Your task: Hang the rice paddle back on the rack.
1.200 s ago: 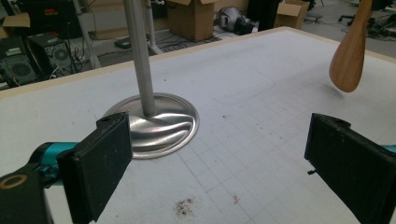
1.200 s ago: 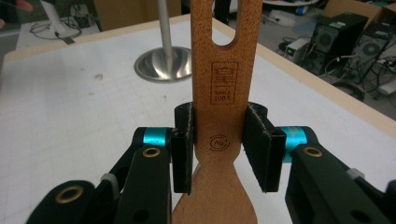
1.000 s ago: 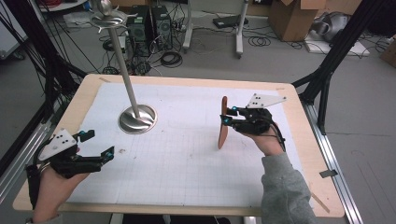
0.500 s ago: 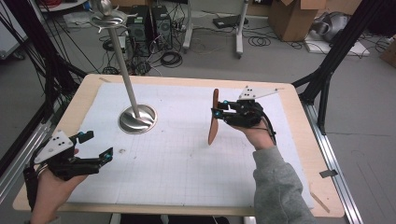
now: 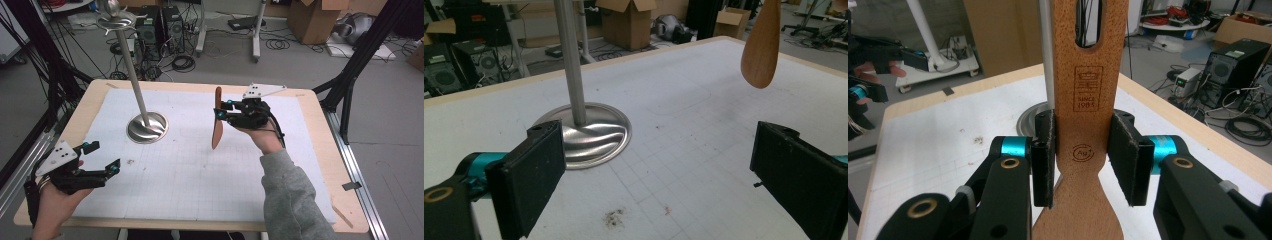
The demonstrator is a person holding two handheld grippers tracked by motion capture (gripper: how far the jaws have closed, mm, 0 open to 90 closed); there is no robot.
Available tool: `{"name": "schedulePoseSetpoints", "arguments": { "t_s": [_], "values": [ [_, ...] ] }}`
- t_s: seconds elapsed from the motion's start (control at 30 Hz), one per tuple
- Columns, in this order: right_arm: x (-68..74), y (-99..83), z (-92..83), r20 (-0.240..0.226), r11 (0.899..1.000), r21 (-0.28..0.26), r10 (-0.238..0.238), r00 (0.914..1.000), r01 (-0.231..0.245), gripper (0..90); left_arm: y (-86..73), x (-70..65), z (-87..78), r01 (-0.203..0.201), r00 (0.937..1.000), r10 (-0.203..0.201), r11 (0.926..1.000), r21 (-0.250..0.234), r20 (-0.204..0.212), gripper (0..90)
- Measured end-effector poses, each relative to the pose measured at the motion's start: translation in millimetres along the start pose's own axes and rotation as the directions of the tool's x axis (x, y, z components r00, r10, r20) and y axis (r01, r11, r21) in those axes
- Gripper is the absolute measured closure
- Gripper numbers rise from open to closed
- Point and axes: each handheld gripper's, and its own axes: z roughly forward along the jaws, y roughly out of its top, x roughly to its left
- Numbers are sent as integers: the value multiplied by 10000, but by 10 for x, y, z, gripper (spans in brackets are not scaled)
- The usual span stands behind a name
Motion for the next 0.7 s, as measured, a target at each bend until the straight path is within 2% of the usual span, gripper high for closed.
{"name": "schedulePoseSetpoints", "arguments": {
  "t_s": [0.37,0.5,0.7],
  "values": [
    [99,254,157,-278,9993,-62,-379,9989,377,648,-34,23,-30,80,9999,-80,10000,38,-91,80],
    [105,324,203,-366,9993,-85,-380,9986,377,647,-27,14,-47,193,9998,-192,9998,-82,103,80],
    [124,410,285,-365,9991,12,-432,9984,433,648,-54,19,-47,213,9998,-213,9998,42,14,80]
  ]
}}
